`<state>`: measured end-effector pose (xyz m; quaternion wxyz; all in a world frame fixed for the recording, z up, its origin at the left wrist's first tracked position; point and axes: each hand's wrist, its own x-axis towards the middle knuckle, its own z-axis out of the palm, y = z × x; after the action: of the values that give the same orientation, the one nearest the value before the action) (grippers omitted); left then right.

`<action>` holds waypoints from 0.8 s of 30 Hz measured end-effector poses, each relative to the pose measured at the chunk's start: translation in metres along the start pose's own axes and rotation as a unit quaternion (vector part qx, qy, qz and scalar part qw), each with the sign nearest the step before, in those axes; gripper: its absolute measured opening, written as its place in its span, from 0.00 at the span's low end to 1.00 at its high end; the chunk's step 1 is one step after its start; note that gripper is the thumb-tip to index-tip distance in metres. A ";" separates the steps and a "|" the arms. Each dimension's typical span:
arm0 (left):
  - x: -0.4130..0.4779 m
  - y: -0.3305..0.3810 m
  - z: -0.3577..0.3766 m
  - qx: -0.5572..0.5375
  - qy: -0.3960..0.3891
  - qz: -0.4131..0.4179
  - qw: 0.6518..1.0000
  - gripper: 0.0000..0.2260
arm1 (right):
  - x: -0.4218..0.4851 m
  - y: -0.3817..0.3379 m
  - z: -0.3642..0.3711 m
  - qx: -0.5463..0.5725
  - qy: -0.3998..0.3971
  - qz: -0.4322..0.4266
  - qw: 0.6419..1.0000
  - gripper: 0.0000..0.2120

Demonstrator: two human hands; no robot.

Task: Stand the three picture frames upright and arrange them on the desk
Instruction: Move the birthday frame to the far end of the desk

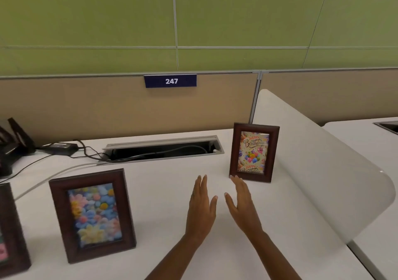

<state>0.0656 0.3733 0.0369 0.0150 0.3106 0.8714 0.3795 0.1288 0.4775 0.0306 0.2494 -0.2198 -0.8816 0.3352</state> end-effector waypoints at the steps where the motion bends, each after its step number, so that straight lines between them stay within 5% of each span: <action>1: -0.005 -0.004 -0.008 0.005 0.008 0.009 1.000 0.26 | -0.003 -0.007 0.007 0.012 -0.018 0.005 1.000 0.24; 7: -0.030 -0.029 -0.056 0.028 0.034 0.055 0.998 0.35 | -0.012 -0.052 0.043 0.065 -0.099 0.010 0.993 0.22; 11: -0.043 -0.041 -0.095 0.030 0.080 0.086 0.993 0.22 | -0.017 -0.087 0.066 0.084 -0.124 0.004 0.989 0.21; 15: -0.054 -0.056 -0.136 0.066 0.162 0.114 0.978 0.26 | -0.020 -0.123 0.088 0.117 -0.153 0.005 0.981 0.21; 24: -0.066 -0.123 -0.195 0.039 0.301 0.000 0.953 0.23 | -0.022 -0.167 0.125 0.179 -0.202 0.017 0.963 0.20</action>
<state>0.0032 0.1459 0.0792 -0.2607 0.1825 0.8494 0.4209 0.0362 0.2917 0.0595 0.0956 -0.1137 -0.8352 0.5294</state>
